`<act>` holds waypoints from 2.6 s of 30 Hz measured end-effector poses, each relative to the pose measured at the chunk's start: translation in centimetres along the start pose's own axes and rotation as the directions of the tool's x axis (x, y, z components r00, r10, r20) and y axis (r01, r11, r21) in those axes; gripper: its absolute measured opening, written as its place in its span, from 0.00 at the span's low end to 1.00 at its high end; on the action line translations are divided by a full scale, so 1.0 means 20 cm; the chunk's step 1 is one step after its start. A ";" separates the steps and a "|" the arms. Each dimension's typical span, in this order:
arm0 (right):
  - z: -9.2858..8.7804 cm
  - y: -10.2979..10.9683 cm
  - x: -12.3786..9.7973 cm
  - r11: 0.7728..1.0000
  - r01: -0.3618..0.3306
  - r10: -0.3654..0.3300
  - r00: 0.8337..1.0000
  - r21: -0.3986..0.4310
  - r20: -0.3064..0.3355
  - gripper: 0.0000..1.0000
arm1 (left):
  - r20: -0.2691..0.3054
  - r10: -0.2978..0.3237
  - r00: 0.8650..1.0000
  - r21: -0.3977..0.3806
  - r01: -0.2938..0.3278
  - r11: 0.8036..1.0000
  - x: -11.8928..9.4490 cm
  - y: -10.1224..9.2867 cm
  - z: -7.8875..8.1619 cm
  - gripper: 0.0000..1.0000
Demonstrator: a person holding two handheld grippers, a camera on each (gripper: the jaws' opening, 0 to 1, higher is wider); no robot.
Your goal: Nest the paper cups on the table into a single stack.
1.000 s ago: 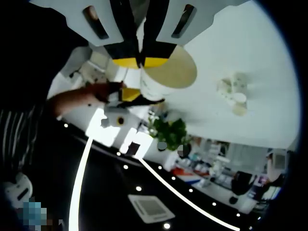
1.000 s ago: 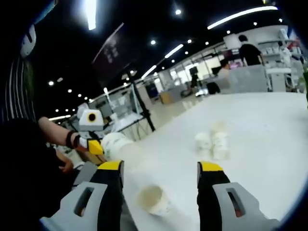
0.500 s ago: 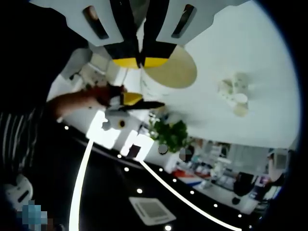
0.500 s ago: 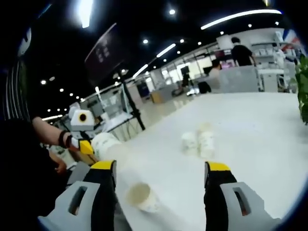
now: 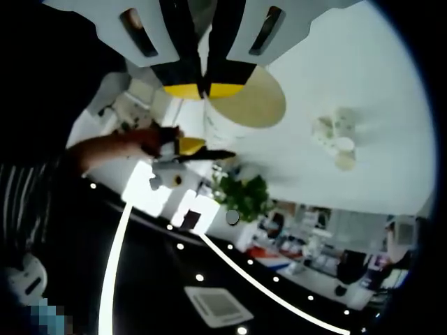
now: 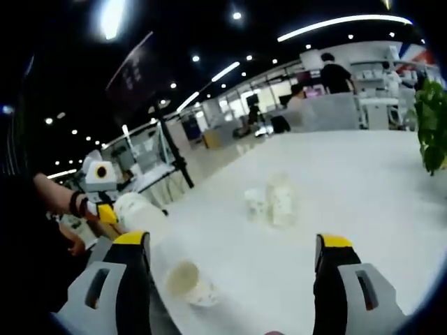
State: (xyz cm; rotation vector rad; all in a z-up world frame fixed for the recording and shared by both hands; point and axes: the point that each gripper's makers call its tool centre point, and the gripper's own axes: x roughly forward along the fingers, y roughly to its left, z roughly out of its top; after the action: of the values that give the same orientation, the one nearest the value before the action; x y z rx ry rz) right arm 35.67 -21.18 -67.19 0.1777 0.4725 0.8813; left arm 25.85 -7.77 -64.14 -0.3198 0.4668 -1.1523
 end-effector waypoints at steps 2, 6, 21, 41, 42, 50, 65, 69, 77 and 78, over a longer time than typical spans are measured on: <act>-0.01 -0.02 -0.01 1.000 0.014 -0.014 1.000 -0.006 0.001 1.00 | -0.003 0.003 1.000 0.004 -0.003 1.000 0.00 0.00 0.00 0.00; -0.04 -0.03 -0.02 1.000 0.026 -0.026 0.999 -0.009 -0.020 1.00 | -0.007 0.003 1.000 0.005 -0.003 1.000 0.00 0.00 -0.01 0.00; -0.04 -0.07 -0.03 0.998 0.051 -0.052 0.998 -0.023 -0.026 1.00 | -0.046 0.000 0.999 0.041 0.002 0.999 0.01 -0.02 -0.01 0.00; -0.06 -0.07 -0.01 0.997 0.062 -0.063 0.998 -0.035 -0.031 1.00 | -0.214 0.032 0.976 0.196 0.011 0.980 0.01 -0.06 -0.07 0.00; -0.06 -0.07 -0.01 0.997 0.063 -0.064 0.997 -0.035 -0.034 1.00 | -0.221 0.034 0.975 0.200 0.011 0.980 0.00 -0.06 -0.07 0.00; -0.08 -0.07 -0.01 0.997 0.066 -0.067 0.997 -0.039 -0.037 1.00 | -0.271 0.067 0.960 0.262 0.007 0.965 0.00 -0.04 -0.07 0.00; -0.13 -0.08 -0.04 0.997 0.080 -0.081 0.996 -0.015 -0.025 1.00 | -0.390 0.149 0.909 0.336 -0.011 0.942 -0.01 0.03 -0.11 0.00; -0.13 -0.08 -0.04 0.997 0.083 -0.083 0.996 -0.011 -0.024 1.00 | -0.425 0.163 0.891 0.356 -0.001 0.934 -0.01 0.04 -0.13 0.00; -0.15 -0.09 -0.05 0.996 0.087 -0.087 0.996 0.005 -0.016 1.00 | -0.504 0.192 0.842 0.436 0.056 0.898 0.01 0.02 -0.12 0.00; -0.15 -0.09 -0.05 0.996 0.087 -0.087 0.996 0.007 -0.015 0.99 | -0.517 0.196 0.833 0.445 0.066 0.893 0.01 0.02 -0.12 0.00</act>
State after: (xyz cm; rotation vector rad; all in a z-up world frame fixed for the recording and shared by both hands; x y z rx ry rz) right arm 34.95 -23.10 -70.19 0.1571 0.4939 0.7960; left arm 25.06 -7.84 -66.46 0.4526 0.6907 -1.2401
